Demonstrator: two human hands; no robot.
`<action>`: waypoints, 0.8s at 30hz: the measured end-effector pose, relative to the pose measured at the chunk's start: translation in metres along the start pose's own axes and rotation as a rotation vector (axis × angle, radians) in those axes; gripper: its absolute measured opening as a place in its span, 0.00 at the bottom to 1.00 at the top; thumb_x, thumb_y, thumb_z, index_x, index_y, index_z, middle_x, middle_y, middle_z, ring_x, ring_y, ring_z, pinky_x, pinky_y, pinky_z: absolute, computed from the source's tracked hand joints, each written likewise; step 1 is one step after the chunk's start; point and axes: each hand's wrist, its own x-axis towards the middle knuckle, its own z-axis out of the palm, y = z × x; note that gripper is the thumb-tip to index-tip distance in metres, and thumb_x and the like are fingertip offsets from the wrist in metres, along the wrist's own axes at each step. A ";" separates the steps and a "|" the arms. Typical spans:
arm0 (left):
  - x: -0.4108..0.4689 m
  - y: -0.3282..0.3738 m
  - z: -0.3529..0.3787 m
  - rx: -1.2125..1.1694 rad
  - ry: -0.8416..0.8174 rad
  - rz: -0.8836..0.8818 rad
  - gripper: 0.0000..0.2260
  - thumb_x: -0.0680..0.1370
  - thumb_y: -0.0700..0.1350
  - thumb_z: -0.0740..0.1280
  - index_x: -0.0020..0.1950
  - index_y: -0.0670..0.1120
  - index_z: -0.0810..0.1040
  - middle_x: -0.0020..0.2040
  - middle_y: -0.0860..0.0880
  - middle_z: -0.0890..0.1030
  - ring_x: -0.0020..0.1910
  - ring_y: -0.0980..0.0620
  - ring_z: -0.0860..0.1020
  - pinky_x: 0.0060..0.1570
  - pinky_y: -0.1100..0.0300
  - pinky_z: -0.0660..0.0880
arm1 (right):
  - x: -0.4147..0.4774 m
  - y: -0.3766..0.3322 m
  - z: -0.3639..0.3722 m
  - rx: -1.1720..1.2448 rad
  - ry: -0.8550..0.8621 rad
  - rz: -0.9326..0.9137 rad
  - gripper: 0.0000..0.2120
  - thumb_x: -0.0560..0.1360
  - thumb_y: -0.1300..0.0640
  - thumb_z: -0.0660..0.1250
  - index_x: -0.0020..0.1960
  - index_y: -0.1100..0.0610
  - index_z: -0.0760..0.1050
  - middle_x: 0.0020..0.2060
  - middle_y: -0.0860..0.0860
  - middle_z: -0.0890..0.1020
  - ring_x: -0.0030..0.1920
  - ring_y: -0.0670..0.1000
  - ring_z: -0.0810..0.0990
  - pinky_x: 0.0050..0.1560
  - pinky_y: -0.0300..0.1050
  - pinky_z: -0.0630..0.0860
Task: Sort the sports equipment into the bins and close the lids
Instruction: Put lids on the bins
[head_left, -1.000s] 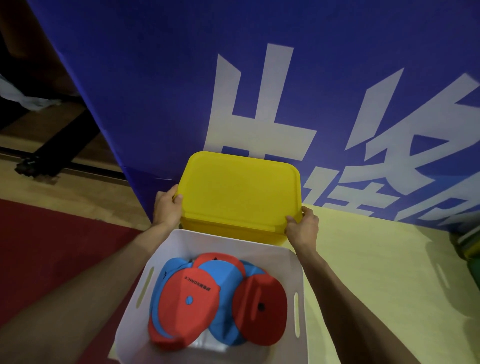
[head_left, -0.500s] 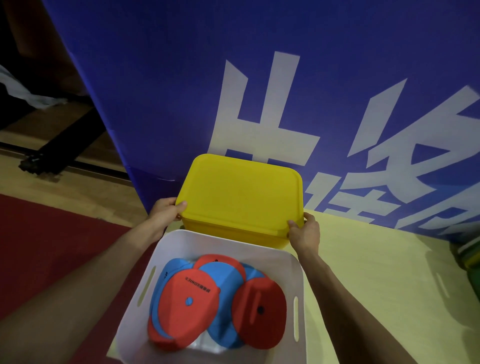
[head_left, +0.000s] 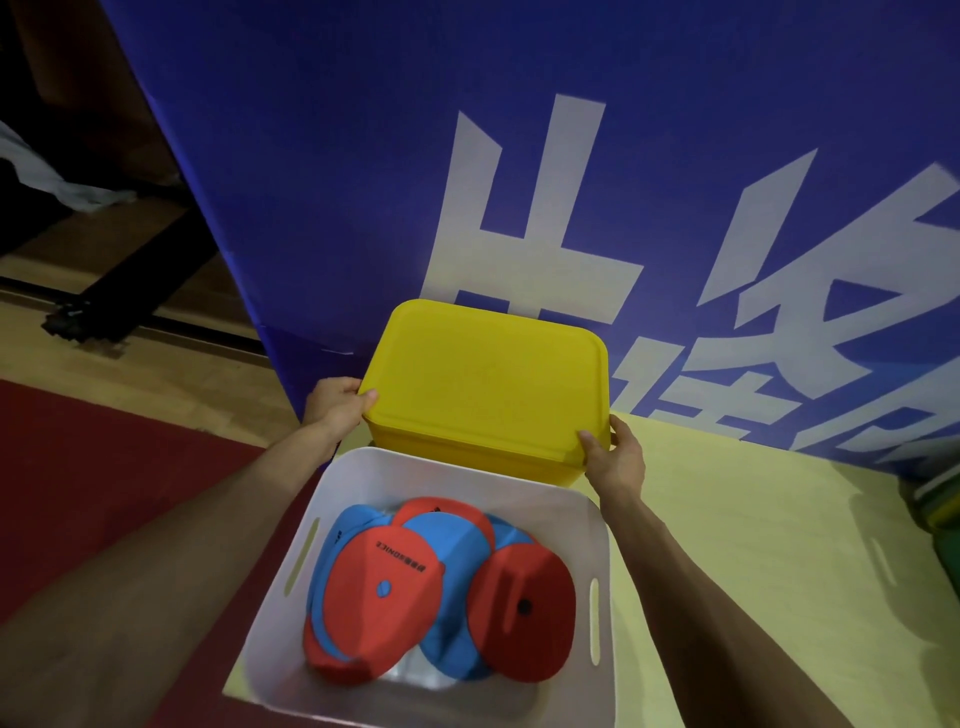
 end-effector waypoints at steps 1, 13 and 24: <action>0.000 0.000 0.001 0.047 0.004 0.019 0.09 0.77 0.43 0.68 0.53 0.40 0.81 0.50 0.42 0.82 0.50 0.43 0.80 0.54 0.45 0.77 | 0.000 -0.001 -0.001 -0.007 -0.002 -0.002 0.28 0.77 0.51 0.67 0.73 0.58 0.64 0.69 0.58 0.71 0.67 0.61 0.71 0.66 0.59 0.71; -0.037 0.053 0.026 0.429 -0.007 0.529 0.20 0.76 0.38 0.67 0.68 0.44 0.72 0.64 0.44 0.70 0.62 0.45 0.72 0.63 0.53 0.70 | -0.009 -0.015 -0.033 -0.172 -0.008 -0.064 0.21 0.81 0.53 0.58 0.72 0.62 0.66 0.68 0.58 0.73 0.66 0.59 0.72 0.65 0.53 0.70; -0.126 0.150 0.122 0.238 -0.032 0.828 0.09 0.76 0.38 0.66 0.54 0.49 0.79 0.54 0.53 0.70 0.47 0.56 0.76 0.48 0.66 0.73 | 0.002 -0.021 -0.123 -0.260 -0.018 -0.302 0.16 0.77 0.65 0.57 0.59 0.60 0.78 0.59 0.55 0.81 0.59 0.55 0.79 0.60 0.46 0.73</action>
